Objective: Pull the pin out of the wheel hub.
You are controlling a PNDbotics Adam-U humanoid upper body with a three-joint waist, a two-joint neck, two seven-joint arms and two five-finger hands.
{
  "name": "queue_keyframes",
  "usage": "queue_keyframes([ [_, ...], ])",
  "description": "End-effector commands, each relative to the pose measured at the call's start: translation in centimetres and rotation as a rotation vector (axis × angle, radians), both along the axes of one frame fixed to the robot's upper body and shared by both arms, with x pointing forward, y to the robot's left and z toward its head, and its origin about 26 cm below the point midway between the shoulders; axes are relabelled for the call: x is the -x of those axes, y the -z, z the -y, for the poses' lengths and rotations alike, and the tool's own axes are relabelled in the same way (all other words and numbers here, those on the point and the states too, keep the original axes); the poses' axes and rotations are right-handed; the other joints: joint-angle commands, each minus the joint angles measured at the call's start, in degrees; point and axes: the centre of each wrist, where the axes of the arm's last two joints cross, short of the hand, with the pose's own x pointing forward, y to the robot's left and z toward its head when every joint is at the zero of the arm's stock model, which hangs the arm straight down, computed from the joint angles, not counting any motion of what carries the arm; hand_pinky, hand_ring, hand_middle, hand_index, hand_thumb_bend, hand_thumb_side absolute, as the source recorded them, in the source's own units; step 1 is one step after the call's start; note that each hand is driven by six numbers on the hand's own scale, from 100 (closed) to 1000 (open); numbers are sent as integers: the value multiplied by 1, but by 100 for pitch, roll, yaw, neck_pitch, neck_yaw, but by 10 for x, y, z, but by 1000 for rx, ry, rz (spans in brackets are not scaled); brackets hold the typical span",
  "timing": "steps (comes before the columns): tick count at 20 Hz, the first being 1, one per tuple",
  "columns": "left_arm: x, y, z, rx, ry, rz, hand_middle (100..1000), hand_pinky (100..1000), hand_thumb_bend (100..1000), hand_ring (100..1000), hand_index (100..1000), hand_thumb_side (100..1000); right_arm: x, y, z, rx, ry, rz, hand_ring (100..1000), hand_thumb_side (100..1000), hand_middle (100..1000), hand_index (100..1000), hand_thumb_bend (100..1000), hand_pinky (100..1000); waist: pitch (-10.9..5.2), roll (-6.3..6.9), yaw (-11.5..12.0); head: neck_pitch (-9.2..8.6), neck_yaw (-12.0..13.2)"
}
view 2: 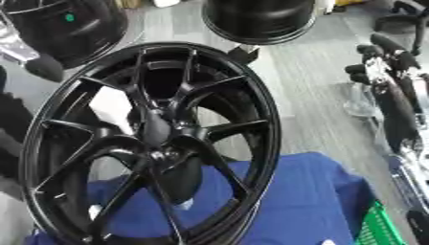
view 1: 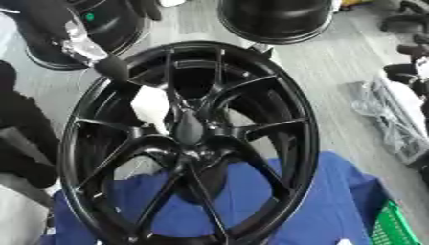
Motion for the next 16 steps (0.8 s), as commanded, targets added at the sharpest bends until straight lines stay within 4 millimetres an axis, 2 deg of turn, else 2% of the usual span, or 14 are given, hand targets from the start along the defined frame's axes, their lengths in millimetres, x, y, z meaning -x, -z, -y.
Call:
queue_keyframes([
  [1,2,-7,0,-44,9,63,765,870,717,858,831,483,0,-8,3,30,-2,19,693,622,788,898,100,761,-176,-16,-14,-33,25],
  [9,-15,7,-3,-143,10,113,750,890,791,863,836,456,-1,-8,3,29,-5,17,692,624,787,898,100,761,-178,-9,-37,22,64],
  [16,-35,19,-2,-198,-39,119,756,897,799,868,840,451,-1,-8,2,27,-10,16,692,625,787,898,100,761,-180,-20,-52,46,115],
])
